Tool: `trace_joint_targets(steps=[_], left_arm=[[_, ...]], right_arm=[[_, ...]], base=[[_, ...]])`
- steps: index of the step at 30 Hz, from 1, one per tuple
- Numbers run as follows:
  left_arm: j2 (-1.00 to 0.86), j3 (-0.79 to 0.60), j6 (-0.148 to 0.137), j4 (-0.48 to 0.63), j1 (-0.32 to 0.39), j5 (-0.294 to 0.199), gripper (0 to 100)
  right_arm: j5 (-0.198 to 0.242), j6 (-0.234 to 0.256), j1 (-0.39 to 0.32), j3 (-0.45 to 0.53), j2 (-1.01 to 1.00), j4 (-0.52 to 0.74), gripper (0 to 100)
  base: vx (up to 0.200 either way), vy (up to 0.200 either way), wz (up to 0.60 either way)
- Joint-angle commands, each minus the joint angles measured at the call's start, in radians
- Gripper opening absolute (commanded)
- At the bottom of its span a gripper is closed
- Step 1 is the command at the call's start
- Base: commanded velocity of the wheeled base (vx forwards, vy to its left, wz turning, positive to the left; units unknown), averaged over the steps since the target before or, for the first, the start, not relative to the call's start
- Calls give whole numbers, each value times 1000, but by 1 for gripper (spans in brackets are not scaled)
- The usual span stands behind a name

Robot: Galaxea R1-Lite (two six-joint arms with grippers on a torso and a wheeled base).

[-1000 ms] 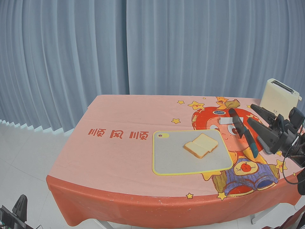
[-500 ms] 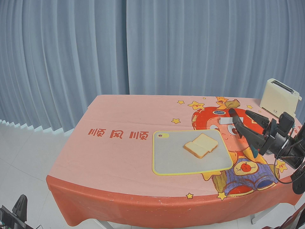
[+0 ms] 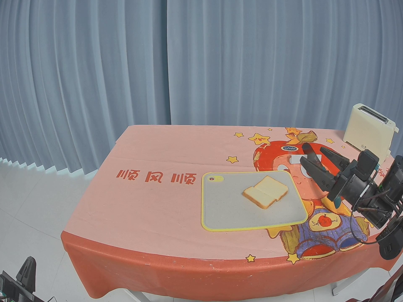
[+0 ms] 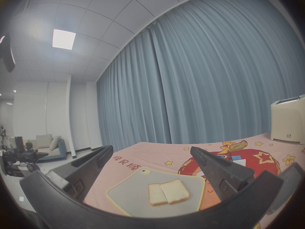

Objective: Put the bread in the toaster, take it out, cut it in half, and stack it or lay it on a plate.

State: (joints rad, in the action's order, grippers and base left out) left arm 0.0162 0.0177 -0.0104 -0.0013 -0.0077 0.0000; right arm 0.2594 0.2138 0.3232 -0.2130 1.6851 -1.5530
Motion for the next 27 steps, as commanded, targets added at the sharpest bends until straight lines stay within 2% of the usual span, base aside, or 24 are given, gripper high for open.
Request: trace_joint_targets(steps=[1, 9, 19, 23, 27], left_arm=[[-2, -18, 0, 0, 0, 0, 0], [-2, -18, 0, 0, 0, 0, 0], [-2, -18, 0, 0, 0, 0, 0], [-2, -18, 0, 0, 0, 0, 0], [-2, -18, 0, 0, 0, 0, 0]], right_arm=[[-45, -1, 51, -17, 62, -9, 100], [-52, 1, 65, -14, 57, 8, 100], [-55, 12, 85, -31, -22, 225, 100], [-61, 12, 85, -103, -62, 346, 100], [-65, 10, 76, -264, -105, 603, 100]], base=[[0, 0, 0], [0, 0, 0], [0, 0, 0], [0, 0, 0], [0, 0, 0]])
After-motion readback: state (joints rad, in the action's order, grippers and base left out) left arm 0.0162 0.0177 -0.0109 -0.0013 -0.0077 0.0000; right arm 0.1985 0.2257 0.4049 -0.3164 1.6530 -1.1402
